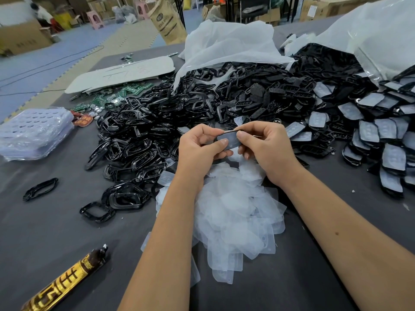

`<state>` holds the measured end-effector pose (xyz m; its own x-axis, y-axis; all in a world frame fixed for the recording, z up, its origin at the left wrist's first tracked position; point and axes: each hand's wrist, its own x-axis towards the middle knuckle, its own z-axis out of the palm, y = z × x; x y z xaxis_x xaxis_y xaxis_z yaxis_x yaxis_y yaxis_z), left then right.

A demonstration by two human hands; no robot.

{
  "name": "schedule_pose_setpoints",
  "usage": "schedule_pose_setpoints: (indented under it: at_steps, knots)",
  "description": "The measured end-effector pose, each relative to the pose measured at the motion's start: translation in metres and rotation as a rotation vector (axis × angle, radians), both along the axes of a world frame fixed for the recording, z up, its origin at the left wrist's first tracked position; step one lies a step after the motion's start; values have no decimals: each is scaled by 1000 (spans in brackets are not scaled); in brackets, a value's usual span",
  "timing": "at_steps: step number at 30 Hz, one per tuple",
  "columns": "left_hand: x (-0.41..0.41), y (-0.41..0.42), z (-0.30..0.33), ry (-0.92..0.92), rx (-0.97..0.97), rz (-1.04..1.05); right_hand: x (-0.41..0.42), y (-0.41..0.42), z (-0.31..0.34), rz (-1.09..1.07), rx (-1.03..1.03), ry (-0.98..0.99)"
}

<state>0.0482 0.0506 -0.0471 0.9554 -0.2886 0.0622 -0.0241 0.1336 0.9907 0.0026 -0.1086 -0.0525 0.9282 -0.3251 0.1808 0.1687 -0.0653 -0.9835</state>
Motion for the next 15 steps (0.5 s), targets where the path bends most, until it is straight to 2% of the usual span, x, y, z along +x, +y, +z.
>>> schedule_pose_setpoints:
  at_steps: [10, 15]
  knots:
    - [-1, 1, 1, -25, 11, -33, 0, 1, -2, -33, -53, -16]
    - [0, -1, 2, 26, 1, -18, 1, 3, -2, -81, -34, 12]
